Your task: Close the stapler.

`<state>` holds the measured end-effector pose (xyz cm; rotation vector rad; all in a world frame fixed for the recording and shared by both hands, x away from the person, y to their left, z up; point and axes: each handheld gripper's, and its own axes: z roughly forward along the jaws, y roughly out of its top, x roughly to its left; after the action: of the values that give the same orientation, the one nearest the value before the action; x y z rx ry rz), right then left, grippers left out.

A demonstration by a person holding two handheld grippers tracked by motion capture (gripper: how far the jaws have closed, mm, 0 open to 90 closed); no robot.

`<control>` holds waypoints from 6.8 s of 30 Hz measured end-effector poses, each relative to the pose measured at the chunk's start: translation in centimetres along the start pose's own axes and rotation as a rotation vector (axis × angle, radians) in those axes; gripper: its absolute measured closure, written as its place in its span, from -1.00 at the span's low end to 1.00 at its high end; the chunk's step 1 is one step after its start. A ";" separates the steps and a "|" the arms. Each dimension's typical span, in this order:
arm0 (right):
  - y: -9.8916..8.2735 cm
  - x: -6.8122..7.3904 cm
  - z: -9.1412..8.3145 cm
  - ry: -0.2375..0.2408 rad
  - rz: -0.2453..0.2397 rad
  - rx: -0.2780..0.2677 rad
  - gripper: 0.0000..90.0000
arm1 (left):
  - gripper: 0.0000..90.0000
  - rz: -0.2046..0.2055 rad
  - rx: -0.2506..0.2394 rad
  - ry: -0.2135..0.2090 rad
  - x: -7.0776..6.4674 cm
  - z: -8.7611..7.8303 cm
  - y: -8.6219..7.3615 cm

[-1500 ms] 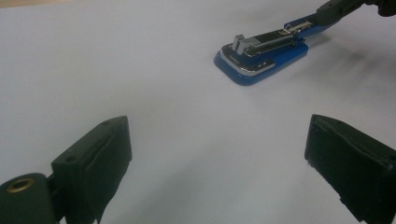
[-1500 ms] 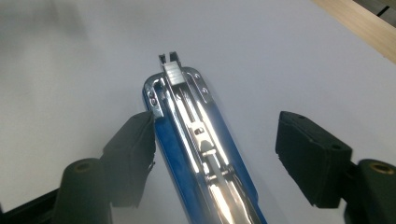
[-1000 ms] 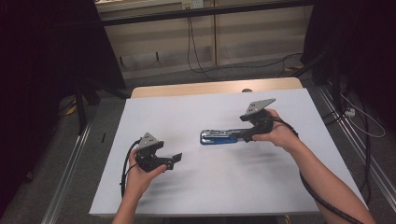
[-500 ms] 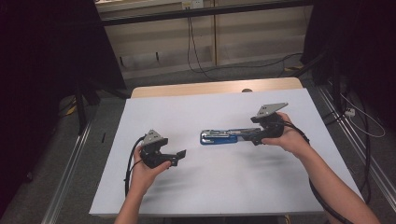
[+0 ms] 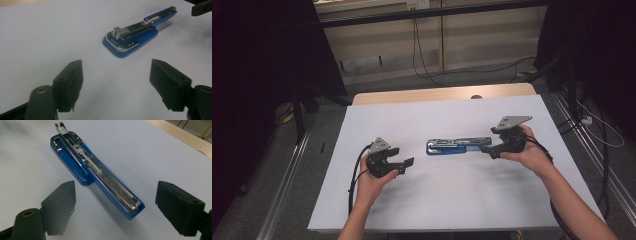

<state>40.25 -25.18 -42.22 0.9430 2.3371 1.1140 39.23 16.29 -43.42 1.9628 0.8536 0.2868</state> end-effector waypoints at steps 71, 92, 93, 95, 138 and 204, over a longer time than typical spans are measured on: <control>-4.0 -1.3 -0.9 -0.102 0.096 0.067 0.54 | 1.00 0.064 0.050 0.002 -1.9 8.3 1.8; -3.9 -1.1 0.0 -0.080 0.114 0.100 1.00 | 1.00 0.062 0.038 0.013 -1.8 8.5 1.8; -4.0 -1.1 0.1 -0.075 0.112 0.098 1.00 | 1.00 0.060 0.036 0.015 -1.9 8.5 1.8; -4.0 -1.0 0.4 -0.079 0.109 0.100 1.00 | 1.00 0.061 0.037 0.015 -1.8 8.5 1.8; -2.4 -0.5 1.6 -0.062 0.114 0.042 1.00 | 1.00 0.051 0.033 0.022 -2.0 8.6 1.7; -5.0 4.6 -3.1 -0.048 0.159 -0.065 -0.38 | -0.66 -0.004 -0.006 -0.011 -1.8 0.8 0.8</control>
<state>33.18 -25.88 -44.46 1.1347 2.2056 1.2070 38.67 14.26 -42.98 1.9548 0.8489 0.2754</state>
